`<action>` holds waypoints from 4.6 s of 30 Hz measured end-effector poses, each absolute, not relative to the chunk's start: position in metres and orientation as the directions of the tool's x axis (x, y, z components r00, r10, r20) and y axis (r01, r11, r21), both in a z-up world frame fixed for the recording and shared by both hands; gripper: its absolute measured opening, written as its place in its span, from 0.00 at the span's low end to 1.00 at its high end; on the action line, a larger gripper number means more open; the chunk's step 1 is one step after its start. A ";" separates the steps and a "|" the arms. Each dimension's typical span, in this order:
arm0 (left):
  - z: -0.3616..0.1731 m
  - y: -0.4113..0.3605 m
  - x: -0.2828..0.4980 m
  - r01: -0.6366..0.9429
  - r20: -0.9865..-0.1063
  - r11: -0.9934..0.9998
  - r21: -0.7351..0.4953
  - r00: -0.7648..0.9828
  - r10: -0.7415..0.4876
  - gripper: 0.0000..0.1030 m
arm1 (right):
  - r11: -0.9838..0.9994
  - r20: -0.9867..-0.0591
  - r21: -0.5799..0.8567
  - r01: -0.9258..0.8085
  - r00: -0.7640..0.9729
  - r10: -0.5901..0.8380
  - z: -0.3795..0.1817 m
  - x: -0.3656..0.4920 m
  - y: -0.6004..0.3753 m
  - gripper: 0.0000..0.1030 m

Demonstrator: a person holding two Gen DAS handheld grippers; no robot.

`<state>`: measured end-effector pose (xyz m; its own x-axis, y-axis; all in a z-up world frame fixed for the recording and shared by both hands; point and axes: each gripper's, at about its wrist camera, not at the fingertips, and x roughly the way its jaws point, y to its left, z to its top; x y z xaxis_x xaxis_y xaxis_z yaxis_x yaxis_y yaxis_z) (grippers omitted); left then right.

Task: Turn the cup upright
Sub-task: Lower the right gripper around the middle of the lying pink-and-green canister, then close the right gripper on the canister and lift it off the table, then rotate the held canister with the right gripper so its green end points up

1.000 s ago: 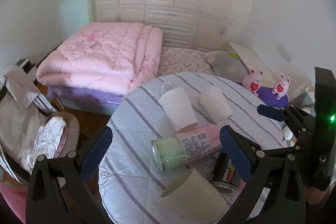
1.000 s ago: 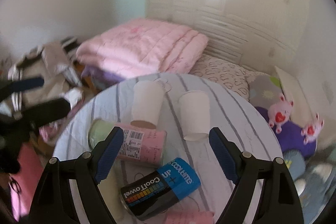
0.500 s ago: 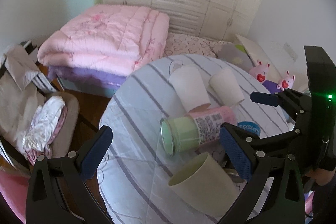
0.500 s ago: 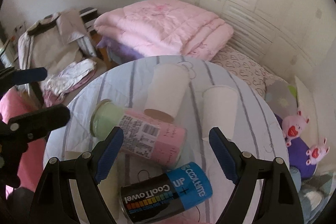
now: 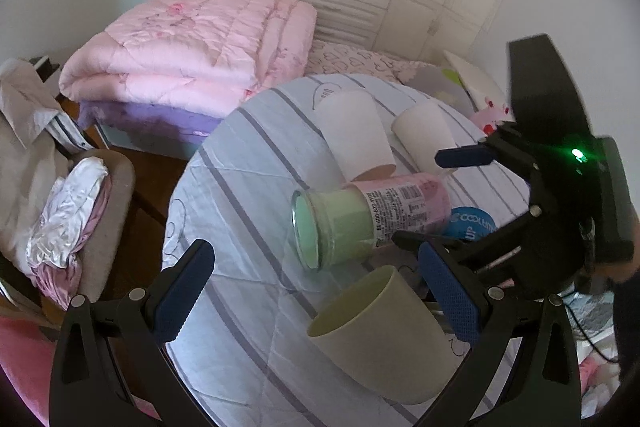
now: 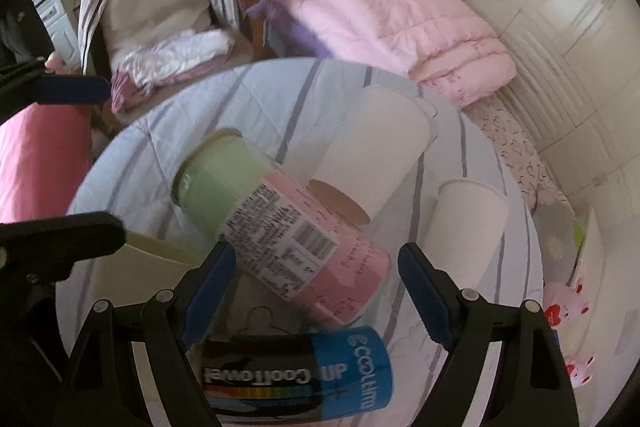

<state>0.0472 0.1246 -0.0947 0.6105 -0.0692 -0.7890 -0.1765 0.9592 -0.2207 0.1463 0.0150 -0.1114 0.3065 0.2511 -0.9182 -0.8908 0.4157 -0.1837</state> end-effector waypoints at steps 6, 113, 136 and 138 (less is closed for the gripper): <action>-0.098 0.128 0.053 -0.182 -0.793 0.955 -0.234 0.604 -0.080 1.00 | 0.342 -0.954 -0.154 -0.927 0.230 0.193 -0.123 0.156 0.015 0.82; -0.113 0.111 0.069 -0.191 -0.837 0.956 -0.223 0.540 -0.087 1.00 | 0.023 -0.993 -0.043 -0.999 0.045 0.109 -0.158 0.155 0.051 0.78; -0.040 0.076 0.073 -0.094 -0.732 0.967 -0.236 0.671 -0.113 1.00 | 0.353 -0.930 -0.044 -0.935 0.167 0.326 -0.068 0.154 -0.026 0.69; -0.030 0.060 0.080 -0.064 -0.719 0.972 -0.225 0.684 -0.122 1.00 | 0.450 -0.919 -0.034 -0.892 0.205 0.336 -0.059 0.160 -0.052 0.69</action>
